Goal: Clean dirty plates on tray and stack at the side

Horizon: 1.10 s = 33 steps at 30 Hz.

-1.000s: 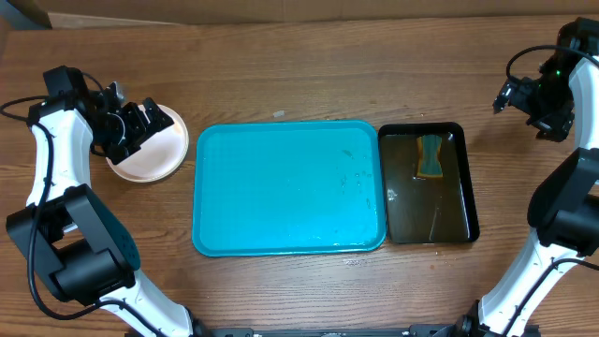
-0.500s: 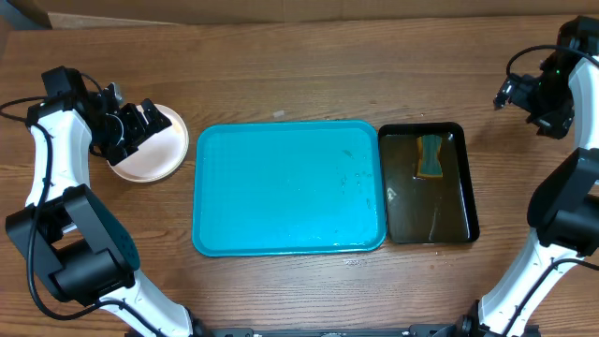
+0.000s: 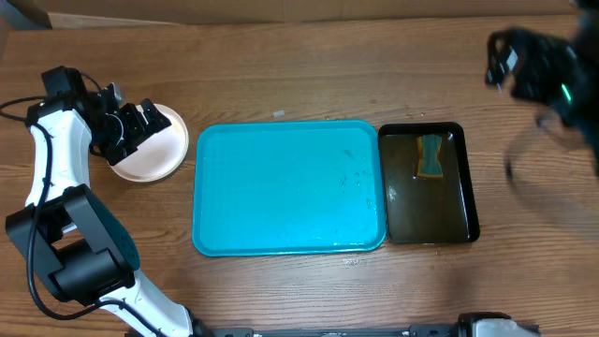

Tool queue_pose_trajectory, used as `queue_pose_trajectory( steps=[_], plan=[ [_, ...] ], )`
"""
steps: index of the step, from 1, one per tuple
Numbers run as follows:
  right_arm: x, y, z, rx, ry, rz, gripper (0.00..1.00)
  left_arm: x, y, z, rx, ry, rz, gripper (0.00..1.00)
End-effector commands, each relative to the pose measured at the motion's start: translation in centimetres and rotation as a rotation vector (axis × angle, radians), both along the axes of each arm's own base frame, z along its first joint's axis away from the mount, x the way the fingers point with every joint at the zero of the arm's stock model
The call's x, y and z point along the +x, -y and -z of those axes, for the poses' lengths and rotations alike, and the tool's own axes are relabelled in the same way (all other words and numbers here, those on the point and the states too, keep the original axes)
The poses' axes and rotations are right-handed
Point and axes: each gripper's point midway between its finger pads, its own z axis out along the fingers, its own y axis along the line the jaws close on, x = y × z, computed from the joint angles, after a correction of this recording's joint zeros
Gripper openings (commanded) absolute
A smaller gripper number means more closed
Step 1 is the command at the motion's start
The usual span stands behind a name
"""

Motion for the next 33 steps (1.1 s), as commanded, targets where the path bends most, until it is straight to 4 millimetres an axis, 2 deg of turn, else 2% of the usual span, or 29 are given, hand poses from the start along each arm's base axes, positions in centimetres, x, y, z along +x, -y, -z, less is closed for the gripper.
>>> queue_pose_trajectory(
  steps=[1, 5, 9, 12, 14, 17, 22, 27, 28, 33],
  plan=[
    [-6.5, -1.3, -4.2, 0.000, 0.152, -0.056, 1.00, -0.2, 0.1, 0.5, 0.003, -0.011, 0.017, 1.00],
    [-13.2, -0.1, -7.9, -0.017, 0.335, -0.038, 1.00, -0.2, 0.1, 0.5, 0.003, -0.011, 0.018, 1.00],
    [-18.8, 0.5, -10.0, -0.040, 0.500, -0.042, 1.00, -0.2, 0.1, 0.5, 0.003, -0.011, 0.018, 1.00],
    [-21.0, 0.9, -10.2, -0.054, 0.586, -0.031, 1.00, -0.2, 0.1, 0.5, 0.003, -0.011, 0.018, 1.00],
    [-21.7, 1.1, -9.7, -0.058, 0.634, -0.014, 1.00, -0.2, 0.1, 0.5, 0.003, -0.011, 0.017, 1.00],
    [-21.6, 1.3, -8.4, -0.061, 0.700, 0.008, 1.00, -0.2, 0.1, 0.5, 0.003, -0.011, 0.018, 1.00],
    [-19.2, 0.6, -3.2, -0.058, 0.753, -0.019, 1.00, -0.2, 0.1, 0.5, 0.003, -0.011, 0.018, 1.00],
    [-16.3, -0.3, 1.3, -0.051, 0.889, -0.058, 1.00, -0.2, 0.1, 0.5, 0.003, -0.011, 0.018, 1.00],
    [-15.5, -0.4, 2.8, -0.047, 0.919, -0.062, 1.00, -0.2, 0.1, 0.5, 0.003, -0.011, 0.018, 1.00],
    [-13.7, -0.6, 7.6, -0.040, 1.023, -0.068, 1.00, -0.2, 0.1, 0.5, 0.003, -0.011, 0.018, 1.00]
  ],
)
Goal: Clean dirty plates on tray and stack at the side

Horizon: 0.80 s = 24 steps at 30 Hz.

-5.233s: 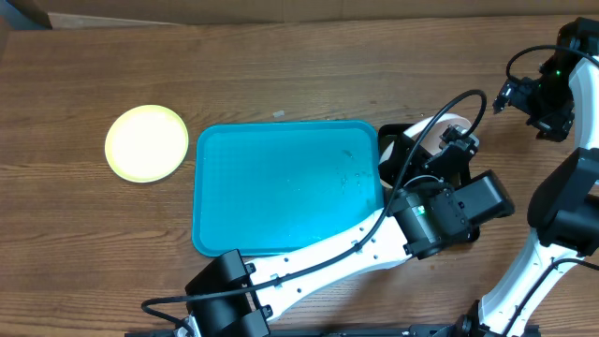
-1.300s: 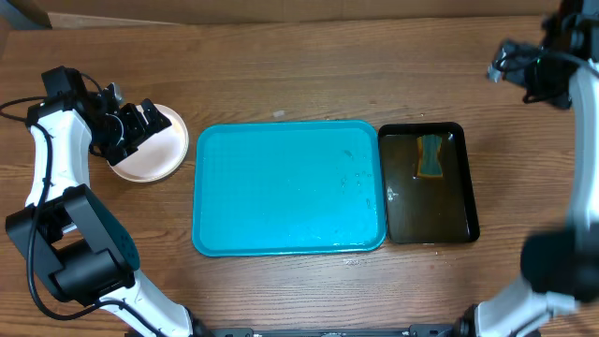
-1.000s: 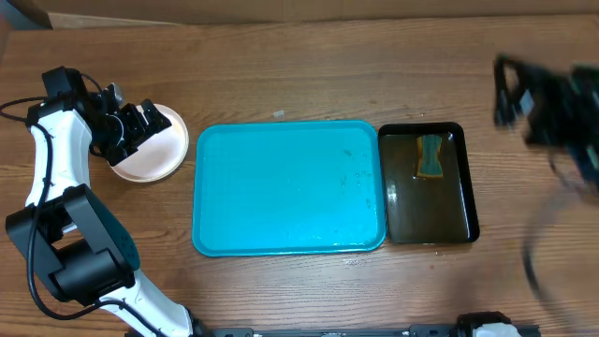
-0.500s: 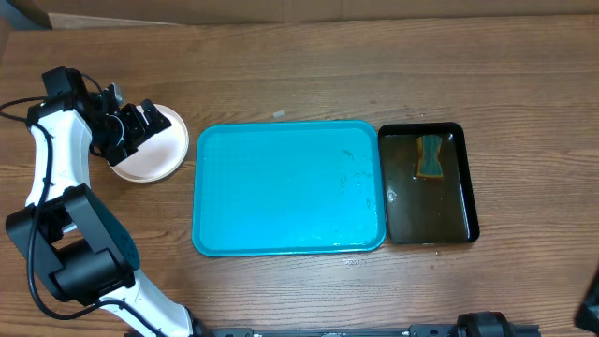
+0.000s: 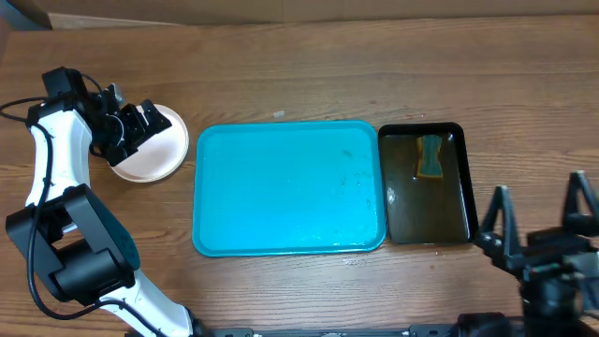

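Note:
A stack of white plates [image 5: 159,150] sits on the table left of the turquoise tray [image 5: 281,245], which holds no plates and only a few wet specks. My left gripper [image 5: 134,129] hovers over the stack's left rim, fingers spread and holding nothing. At the table's near right edge my right gripper [image 5: 536,213] points away from the camera, its two fingers wide apart and empty. It is just right of the black basin.
A black basin [image 5: 468,178] of murky water touches the tray's right side, with a yellow-green sponge [image 5: 430,155] lying at its far end. The left arm's white links run down the table's left edge.
My right arm was a blur at the far right corner of the table; now it rests at the near right edge with open fingers. The left gripper and plates have not moved.

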Tool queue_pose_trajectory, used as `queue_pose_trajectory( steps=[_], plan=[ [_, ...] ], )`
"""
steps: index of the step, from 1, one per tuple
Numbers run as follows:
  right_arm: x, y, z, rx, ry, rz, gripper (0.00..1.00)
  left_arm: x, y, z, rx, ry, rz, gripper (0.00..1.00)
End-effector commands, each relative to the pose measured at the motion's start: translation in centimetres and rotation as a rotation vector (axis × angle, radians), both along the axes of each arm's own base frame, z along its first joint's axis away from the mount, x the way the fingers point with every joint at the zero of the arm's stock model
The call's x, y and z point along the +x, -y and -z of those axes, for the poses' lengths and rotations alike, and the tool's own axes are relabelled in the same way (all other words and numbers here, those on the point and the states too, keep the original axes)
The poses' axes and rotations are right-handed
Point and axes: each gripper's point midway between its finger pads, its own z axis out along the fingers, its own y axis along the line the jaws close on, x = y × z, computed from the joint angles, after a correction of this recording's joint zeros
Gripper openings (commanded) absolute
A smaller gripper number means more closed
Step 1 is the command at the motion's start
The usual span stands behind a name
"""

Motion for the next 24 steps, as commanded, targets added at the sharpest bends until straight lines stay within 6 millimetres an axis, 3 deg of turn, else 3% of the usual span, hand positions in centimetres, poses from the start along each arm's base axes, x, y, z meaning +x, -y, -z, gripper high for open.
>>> queue_pose_trajectory(
  steps=[1, 5, 13, 17, 19, 24],
  plan=[
    [1.1, -0.3, 4.2, -0.003, 0.043, -0.013, 1.00, -0.2, 0.1, 0.5, 0.004, -0.010, 0.017, 1.00],
    [2.6, -0.6, 8.1, -0.010, 0.032, -0.027, 1.00, -0.1, 0.1, 0.5, 0.004, -0.009, 0.017, 1.00],
    [5.8, -0.5, 16.4, -0.013, -0.205, -0.018, 1.00, -0.1, 0.1, 0.5, 0.004, -0.009, 0.018, 1.00],
    [6.6, 0.0, 20.3, -0.007, -0.372, 0.015, 1.00, -0.1, 0.1, 0.5, 0.004, -0.009, 0.017, 1.00],
    [6.8, 0.8, 23.5, -0.002, -0.503, 0.059, 1.00, -0.1, 0.1, 0.5, 0.004, -0.009, 0.018, 1.00],
    [6.9, 1.7, 23.6, 0.002, -0.507, 0.111, 1.00, -0.1, 0.1, 0.5, 0.004, -0.009, 0.018, 1.00]
  ],
)
